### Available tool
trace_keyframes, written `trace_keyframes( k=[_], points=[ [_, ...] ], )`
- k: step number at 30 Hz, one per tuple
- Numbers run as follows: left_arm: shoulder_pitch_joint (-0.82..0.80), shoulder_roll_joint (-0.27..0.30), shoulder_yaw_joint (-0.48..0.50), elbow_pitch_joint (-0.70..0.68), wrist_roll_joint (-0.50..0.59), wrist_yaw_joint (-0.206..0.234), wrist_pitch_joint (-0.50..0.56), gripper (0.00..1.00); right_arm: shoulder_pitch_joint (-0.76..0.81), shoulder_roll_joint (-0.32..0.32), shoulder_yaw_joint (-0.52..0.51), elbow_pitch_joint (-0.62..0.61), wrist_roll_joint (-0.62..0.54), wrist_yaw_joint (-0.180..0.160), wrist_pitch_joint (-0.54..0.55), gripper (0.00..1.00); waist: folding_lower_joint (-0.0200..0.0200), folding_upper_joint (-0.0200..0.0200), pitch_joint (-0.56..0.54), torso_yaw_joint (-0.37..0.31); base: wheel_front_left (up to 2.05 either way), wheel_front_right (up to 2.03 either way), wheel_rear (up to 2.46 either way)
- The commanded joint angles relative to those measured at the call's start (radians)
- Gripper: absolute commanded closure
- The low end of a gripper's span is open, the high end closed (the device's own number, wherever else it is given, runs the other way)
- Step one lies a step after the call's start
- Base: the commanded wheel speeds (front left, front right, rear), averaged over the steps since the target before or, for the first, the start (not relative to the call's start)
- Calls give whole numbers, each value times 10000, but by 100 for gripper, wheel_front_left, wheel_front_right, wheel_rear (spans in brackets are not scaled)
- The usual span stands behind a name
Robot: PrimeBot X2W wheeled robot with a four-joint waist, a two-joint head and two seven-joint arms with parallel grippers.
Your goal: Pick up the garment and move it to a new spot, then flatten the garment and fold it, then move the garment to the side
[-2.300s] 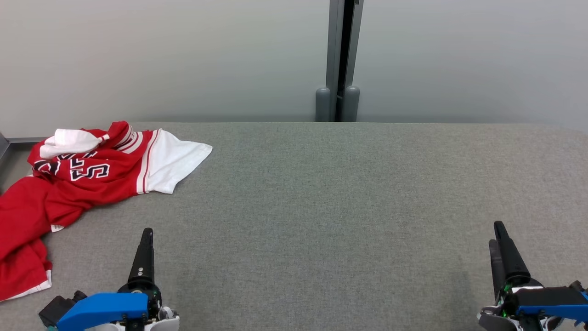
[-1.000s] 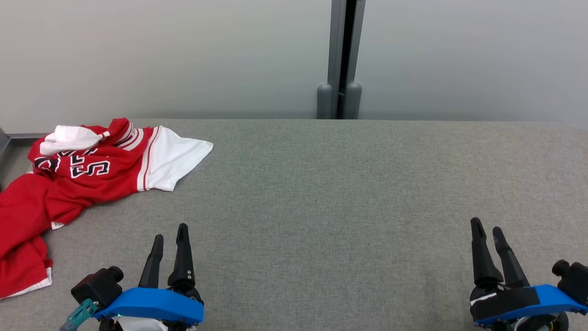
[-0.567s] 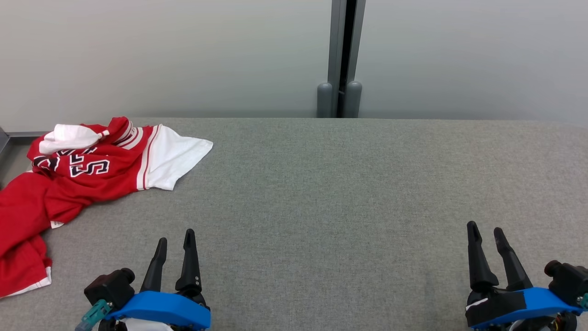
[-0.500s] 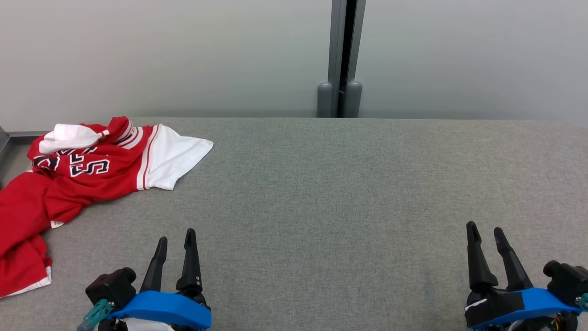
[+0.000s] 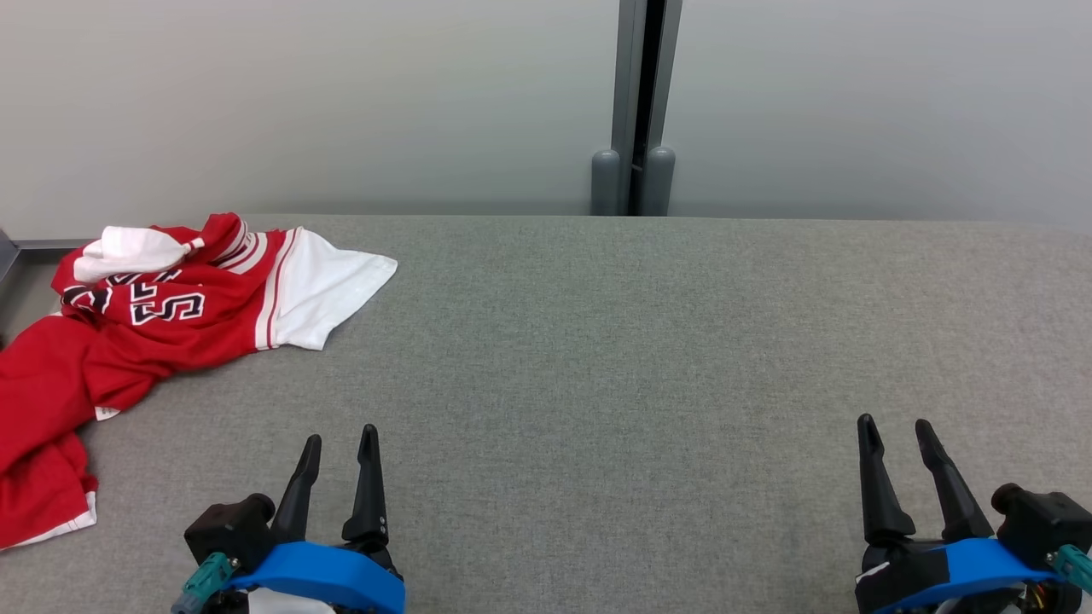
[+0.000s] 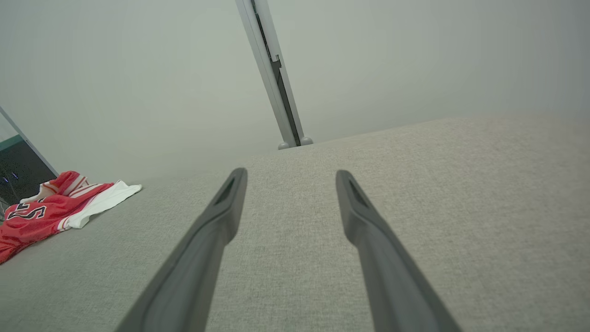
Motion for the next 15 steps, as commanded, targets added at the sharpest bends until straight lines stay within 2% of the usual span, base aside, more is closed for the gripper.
trace_keyframes(
  k=[1,15],
  points=[
    [-167,53,-35,9,248,-42,-112,0,29,-84,-3,-28,-310,20,-113,0,0,-1,8,0,0,0,0],
    [-285,54,-226,548,1147,-15,-406,0,87,-94,11,86,-1568,21,-400,0,-1,-1,43,33,0,0,0]
  ],
)
